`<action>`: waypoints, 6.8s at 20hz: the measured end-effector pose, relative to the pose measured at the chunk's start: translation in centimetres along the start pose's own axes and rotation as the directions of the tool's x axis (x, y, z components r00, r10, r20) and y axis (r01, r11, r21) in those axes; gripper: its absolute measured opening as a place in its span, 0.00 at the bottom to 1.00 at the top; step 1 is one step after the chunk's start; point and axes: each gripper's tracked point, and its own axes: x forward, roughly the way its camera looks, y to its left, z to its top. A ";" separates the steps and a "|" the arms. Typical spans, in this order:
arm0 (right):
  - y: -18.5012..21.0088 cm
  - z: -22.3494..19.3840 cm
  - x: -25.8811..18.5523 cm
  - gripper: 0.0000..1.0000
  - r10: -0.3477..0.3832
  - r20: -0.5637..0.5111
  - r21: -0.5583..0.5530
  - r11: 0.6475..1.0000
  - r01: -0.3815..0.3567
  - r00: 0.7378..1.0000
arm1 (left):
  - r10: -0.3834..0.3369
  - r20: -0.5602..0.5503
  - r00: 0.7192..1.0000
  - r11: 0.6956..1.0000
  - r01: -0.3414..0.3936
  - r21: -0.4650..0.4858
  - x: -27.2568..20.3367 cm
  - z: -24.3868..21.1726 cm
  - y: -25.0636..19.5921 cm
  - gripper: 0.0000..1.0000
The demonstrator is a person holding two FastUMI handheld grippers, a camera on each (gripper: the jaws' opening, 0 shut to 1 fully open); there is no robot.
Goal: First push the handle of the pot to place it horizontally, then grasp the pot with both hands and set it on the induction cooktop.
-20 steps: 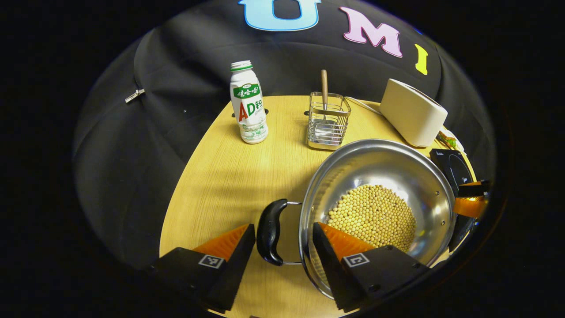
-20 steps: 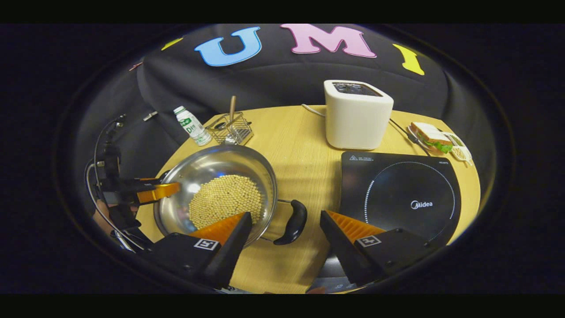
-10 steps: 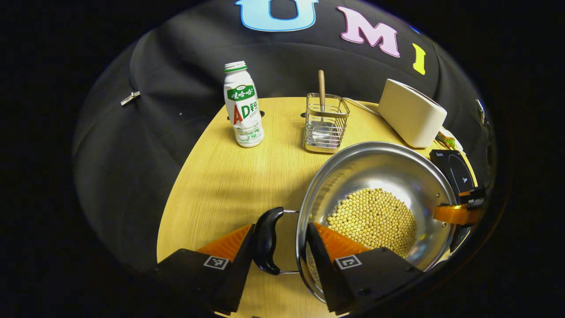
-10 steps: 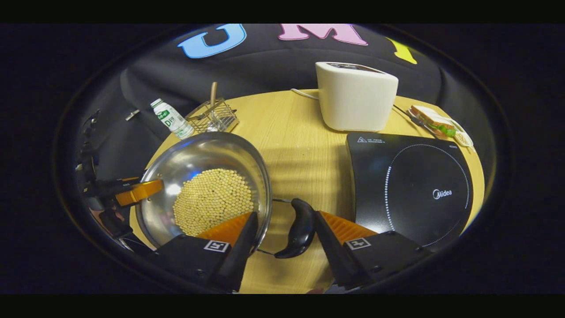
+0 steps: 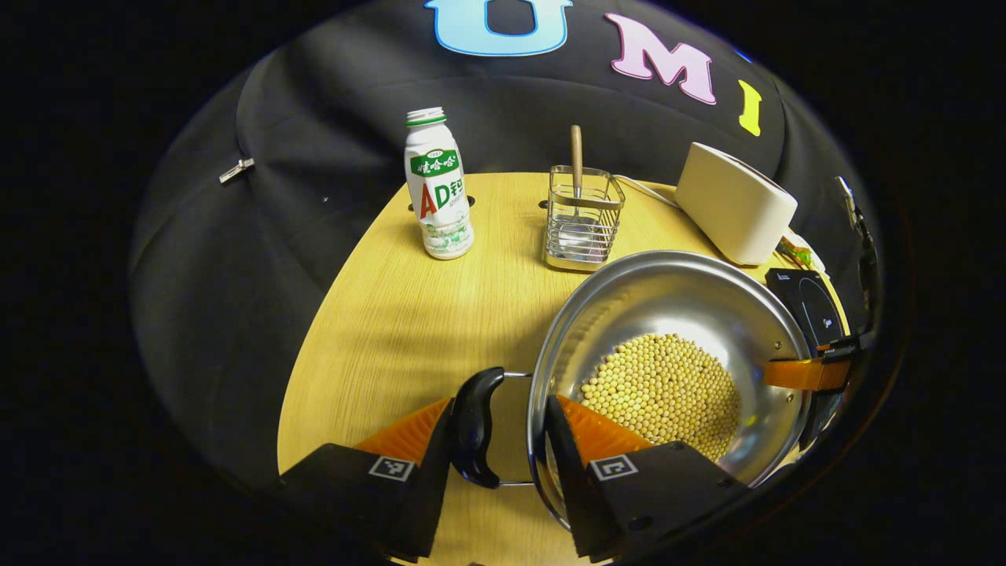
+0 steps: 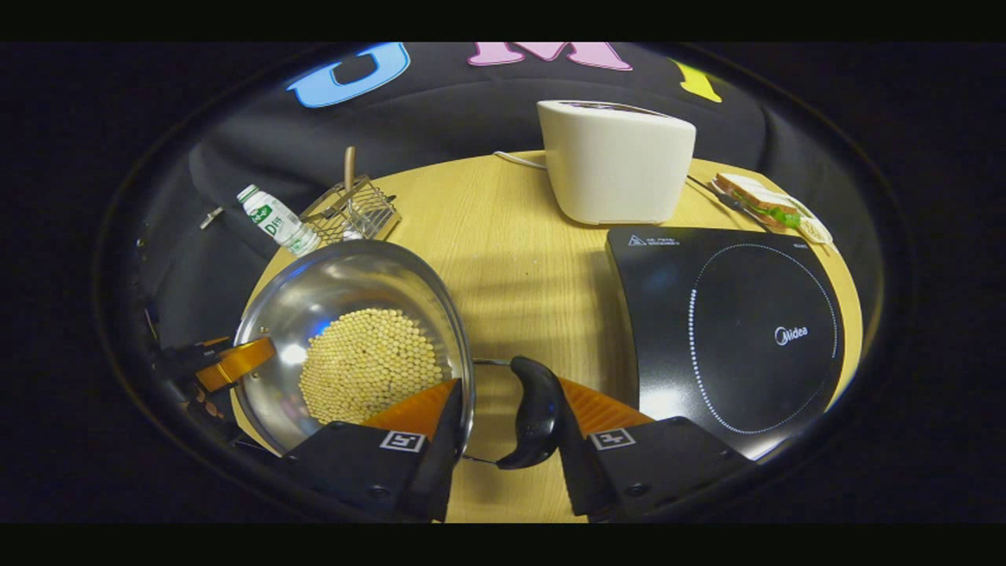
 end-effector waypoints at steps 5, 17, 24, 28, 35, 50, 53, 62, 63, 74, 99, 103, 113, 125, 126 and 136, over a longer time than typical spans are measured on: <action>0.2 1.0 -1.1 0.52 0.003 0.055 -0.040 0.999 0.000 0.998 | -0.006 -0.019 1.000 0.997 0.004 -0.074 -0.7 -1.1 -0.4 0.61; -2.6 2.7 -9.0 0.52 0.090 0.064 -0.072 0.994 -0.085 0.994 | 0.072 0.026 0.997 0.995 -0.070 -0.064 -10.7 0.8 -4.6 0.60; -10.5 3.5 -13.6 0.52 0.065 0.074 -0.056 0.997 -0.061 0.995 | 0.020 0.034 0.999 0.999 -0.018 -0.045 -15.2 1.3 -12.6 0.60; -15.7 3.8 -15.1 0.52 0.036 0.082 -0.028 0.999 -0.034 0.996 | -0.018 0.033 0.999 1.000 0.019 -0.018 -13.9 2.5 -18.1 0.59; -22.9 4.7 -16.4 0.52 0.004 0.090 0.019 1.000 -0.006 0.996 | -0.070 0.032 0.997 0.997 0.069 0.031 -13.3 4.0 -25.4 0.59; -32.0 7.3 -13.0 0.52 -0.020 0.086 0.066 0.998 0.015 0.996 | -0.114 0.018 0.993 0.992 0.113 0.057 -8.0 6.4 -34.1 0.59; -32.7 7.5 -11.9 0.52 -0.021 0.071 0.074 0.997 0.016 0.997 | -0.117 0.009 0.993 0.991 0.116 0.062 -7.1 6.4 -34.7 0.59; -33.6 7.8 -9.8 0.52 -0.032 0.045 0.082 0.996 0.028 0.998 | -0.121 -0.013 0.993 0.991 0.121 0.059 -4.8 6.4 -35.3 0.58; -33.6 7.7 -9.7 0.53 -0.034 0.044 0.080 0.996 0.031 0.998 | -0.121 -0.016 0.992 0.991 0.122 0.056 -4.5 6.3 -35.3 0.59; -33.7 7.5 -9.1 0.52 -0.036 0.040 0.086 0.996 0.033 0.999 | -0.131 -0.013 0.991 0.990 0.131 0.051 -3.3 5.8 -35.3 0.58; -33.4 10.7 -15.9 0.99 -0.097 0.226 0.161 0.985 0.062 0.969 | -0.103 0.175 0.979 0.990 0.084 0.111 -9.1 8.7 -35.0 0.96; -33.0 12.8 -19.7 0.99 -0.125 0.352 0.122 0.989 0.087 0.927 | -0.130 0.291 0.948 0.989 0.104 0.104 -13.2 10.8 -35.0 0.96; -30.7 16.6 -31.6 0.99 -0.179 0.629 0.105 0.984 0.145 0.756 | -0.161 0.546 0.822 0.987 0.141 0.078 -24.5 15.2 -32.6 0.96; -24.5 17.0 -41.8 0.98 -0.116 0.842 0.031 0.986 0.166 0.526 | -0.096 0.744 0.661 0.995 0.081 0.057 -34.2 16.9 -26.6 0.95; -24.3 16.8 -42.1 0.98 -0.114 0.845 0.031 0.986 0.166 0.522 | -0.089 0.752 0.653 0.996 0.072 0.055 -34.8 16.7 -26.5 0.95; -24.6 15.6 -42.8 0.98 -0.127 0.843 0.050 0.986 0.159 0.523 | -0.087 0.755 0.650 0.996 0.066 0.058 -36.0 15.5 -27.2 0.95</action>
